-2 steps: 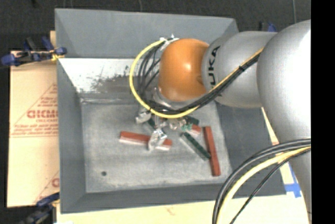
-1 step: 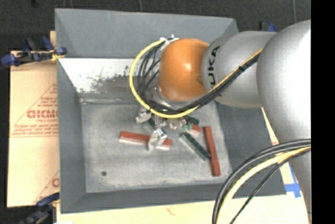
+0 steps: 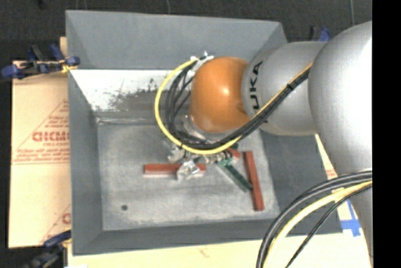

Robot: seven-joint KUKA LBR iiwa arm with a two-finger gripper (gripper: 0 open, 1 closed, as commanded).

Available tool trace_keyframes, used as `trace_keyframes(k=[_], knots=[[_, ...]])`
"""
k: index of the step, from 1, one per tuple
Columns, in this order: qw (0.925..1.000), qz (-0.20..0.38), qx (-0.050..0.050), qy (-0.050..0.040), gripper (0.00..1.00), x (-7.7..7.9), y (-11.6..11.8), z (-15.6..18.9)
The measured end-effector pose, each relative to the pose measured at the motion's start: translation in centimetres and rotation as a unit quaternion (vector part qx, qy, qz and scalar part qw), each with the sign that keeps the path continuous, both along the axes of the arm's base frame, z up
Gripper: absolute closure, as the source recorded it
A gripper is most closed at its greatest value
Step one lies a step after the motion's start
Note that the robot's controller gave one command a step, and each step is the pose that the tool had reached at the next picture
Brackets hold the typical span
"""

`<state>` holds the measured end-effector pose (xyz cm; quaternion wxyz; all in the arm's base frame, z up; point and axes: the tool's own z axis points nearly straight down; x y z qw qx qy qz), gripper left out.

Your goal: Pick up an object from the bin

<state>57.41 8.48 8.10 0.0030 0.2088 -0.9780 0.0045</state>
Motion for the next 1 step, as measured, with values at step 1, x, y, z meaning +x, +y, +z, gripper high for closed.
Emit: trace_keyframes(k=[1], knots=[[0.9990, 0.043, 0.006, -0.0053, 1.00, -6.47, 3.66, 15.24]])
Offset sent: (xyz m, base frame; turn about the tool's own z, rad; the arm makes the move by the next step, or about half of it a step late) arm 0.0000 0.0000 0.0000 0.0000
